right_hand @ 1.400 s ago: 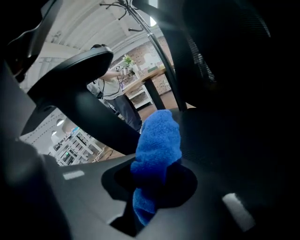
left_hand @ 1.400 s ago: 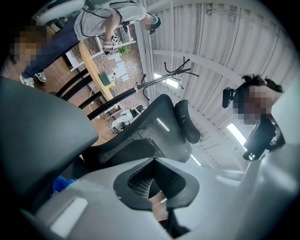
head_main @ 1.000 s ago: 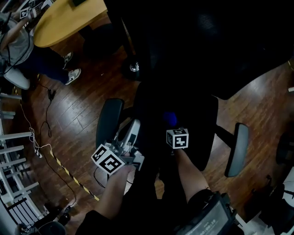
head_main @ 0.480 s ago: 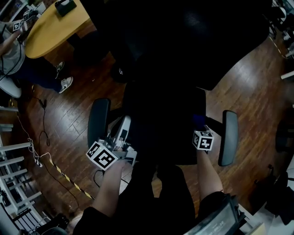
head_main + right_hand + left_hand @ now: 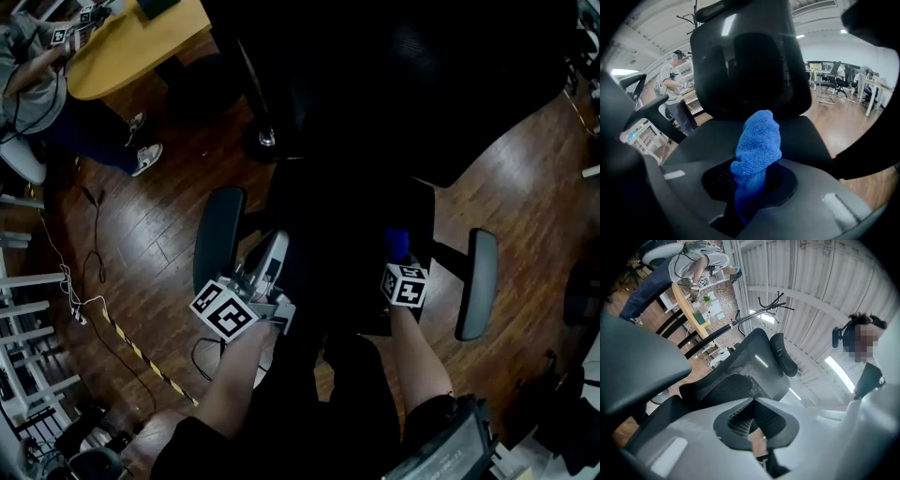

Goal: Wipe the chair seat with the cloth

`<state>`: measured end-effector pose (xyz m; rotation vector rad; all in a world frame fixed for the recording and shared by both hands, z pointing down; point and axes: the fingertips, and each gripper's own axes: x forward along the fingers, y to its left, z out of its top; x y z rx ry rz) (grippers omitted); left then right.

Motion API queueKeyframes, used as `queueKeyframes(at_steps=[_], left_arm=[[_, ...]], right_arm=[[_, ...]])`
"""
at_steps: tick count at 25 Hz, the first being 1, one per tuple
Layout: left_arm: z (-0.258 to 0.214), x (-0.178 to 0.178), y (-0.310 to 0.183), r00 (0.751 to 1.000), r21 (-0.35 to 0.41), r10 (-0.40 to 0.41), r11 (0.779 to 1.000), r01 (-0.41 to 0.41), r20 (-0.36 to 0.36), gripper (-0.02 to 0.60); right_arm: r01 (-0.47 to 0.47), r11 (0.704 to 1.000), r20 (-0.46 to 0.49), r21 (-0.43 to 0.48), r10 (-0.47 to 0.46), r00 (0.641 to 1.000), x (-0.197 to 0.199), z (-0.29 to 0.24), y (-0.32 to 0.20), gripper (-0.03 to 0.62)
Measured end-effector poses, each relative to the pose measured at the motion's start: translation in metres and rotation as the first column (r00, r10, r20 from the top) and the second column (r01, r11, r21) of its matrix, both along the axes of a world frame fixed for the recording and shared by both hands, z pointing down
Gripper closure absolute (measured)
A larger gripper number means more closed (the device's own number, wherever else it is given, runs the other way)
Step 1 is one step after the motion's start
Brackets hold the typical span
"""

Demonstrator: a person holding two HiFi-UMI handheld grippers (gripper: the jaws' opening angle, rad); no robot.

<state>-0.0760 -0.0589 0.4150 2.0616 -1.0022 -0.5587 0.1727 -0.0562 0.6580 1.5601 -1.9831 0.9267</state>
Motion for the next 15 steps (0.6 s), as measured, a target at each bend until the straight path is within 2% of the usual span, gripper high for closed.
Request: queueKeyframes(at_steps=[2,5,9,12,15], left_arm=[[-0.002,-0.003,0.004,1.0,0.004,0.001,1.0,-0.001,0.007,0.588],[-0.006,-0.01,0.014,1.0,0.005,-0.005,1.0,0.005,0.008,0.588],[-0.001,-0.028,0.017,0.999,-0.008,-0.034,0.999,0.034,0.016,0.588],[0.005,-0.035,0.015,0.999,-0.015,-0.036,0.999,0.036,0.028,0.588],[0.008,-0.034,0.016,0.999,-0.013,-0.029,0.999,0.03,0.034,0.588]], right_arm=[[0.064,0.998,0.071,0.017,-0.065,0.995,-0.057,-0.009,-0.006,0.52],[0.167,0.986,0.174,0.024,-0.169,0.97,-0.141,-0.02,-0.002,0.52],[0.312,0.949,0.228,0.038,-0.312,0.922,-0.233,-0.018,0.005,0.52],[0.394,0.919,0.261,0.027,-0.387,0.885,-0.282,-0.004,0.018,0.52],[0.447,0.894,0.278,-0.011,-0.427,0.861,-0.307,0.015,0.037,0.52]])
